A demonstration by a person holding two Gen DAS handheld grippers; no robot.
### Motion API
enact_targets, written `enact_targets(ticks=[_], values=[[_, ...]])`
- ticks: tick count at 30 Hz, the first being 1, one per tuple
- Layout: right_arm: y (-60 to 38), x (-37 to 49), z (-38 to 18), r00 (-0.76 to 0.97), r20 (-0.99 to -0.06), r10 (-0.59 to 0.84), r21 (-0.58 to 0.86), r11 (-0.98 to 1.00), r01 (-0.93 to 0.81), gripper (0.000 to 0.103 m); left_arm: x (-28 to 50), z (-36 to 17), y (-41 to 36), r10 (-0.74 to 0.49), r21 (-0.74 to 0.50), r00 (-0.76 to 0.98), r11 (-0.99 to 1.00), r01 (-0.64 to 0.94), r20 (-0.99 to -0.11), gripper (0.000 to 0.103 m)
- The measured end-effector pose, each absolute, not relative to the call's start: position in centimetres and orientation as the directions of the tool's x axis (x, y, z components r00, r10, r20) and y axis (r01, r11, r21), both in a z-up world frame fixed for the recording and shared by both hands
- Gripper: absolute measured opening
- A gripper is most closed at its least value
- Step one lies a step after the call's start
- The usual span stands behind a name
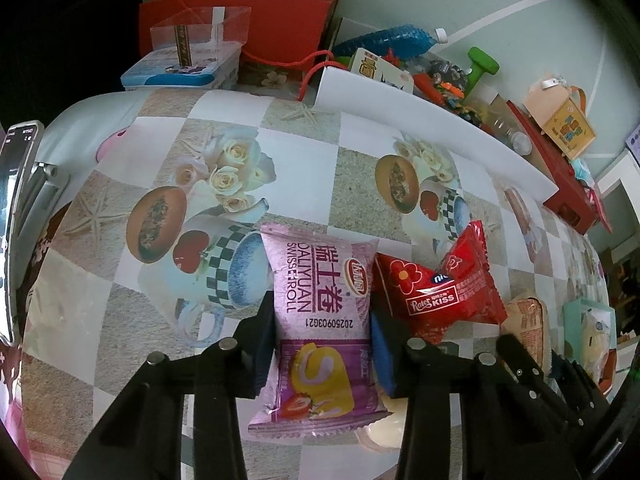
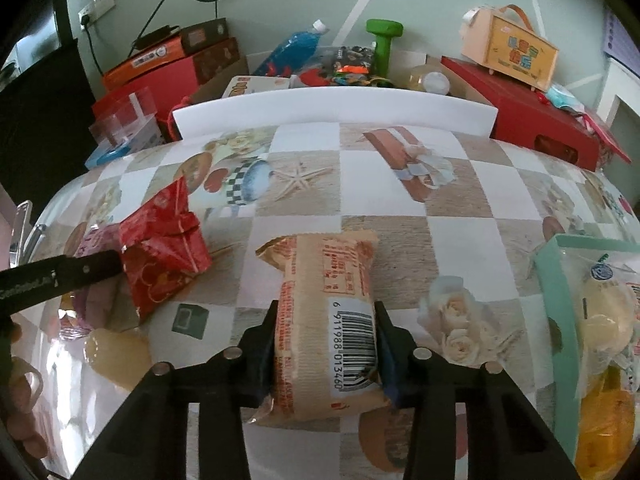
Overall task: Organize snacks
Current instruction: 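Grasp the pink Swiss roll bag with left tool while right tool grasps bread loaf, then lift the pink bag and bread loaf and carry them over the tray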
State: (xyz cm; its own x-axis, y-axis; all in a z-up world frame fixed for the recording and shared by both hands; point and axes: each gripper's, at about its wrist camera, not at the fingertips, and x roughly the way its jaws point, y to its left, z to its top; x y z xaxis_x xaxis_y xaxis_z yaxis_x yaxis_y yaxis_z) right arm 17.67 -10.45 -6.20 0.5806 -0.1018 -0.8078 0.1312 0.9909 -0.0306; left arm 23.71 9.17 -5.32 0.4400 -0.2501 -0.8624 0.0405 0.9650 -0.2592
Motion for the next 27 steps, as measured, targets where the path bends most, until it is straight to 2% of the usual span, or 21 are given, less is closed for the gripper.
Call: enact_targets(ticks=[15, 27], values=[[-11.5, 16.4, -2.1, 0.655, -0.746, -0.122, -0.017, 0.986, 0.164, 0.042, 22.4, -1.3, 10.5, -0.243, -0.267, 0.543, 0.963, 0.036, -0.804, 0.042], [-13.2, 14.8, 0.4, 0.675, -0.724, -0.141, 0.002, 0.978, 0.207, 0.042, 20.7, 2.3, 8.4, -0.282, -0.271, 0.586, 0.956, 0.108, -0.76, 0.042]])
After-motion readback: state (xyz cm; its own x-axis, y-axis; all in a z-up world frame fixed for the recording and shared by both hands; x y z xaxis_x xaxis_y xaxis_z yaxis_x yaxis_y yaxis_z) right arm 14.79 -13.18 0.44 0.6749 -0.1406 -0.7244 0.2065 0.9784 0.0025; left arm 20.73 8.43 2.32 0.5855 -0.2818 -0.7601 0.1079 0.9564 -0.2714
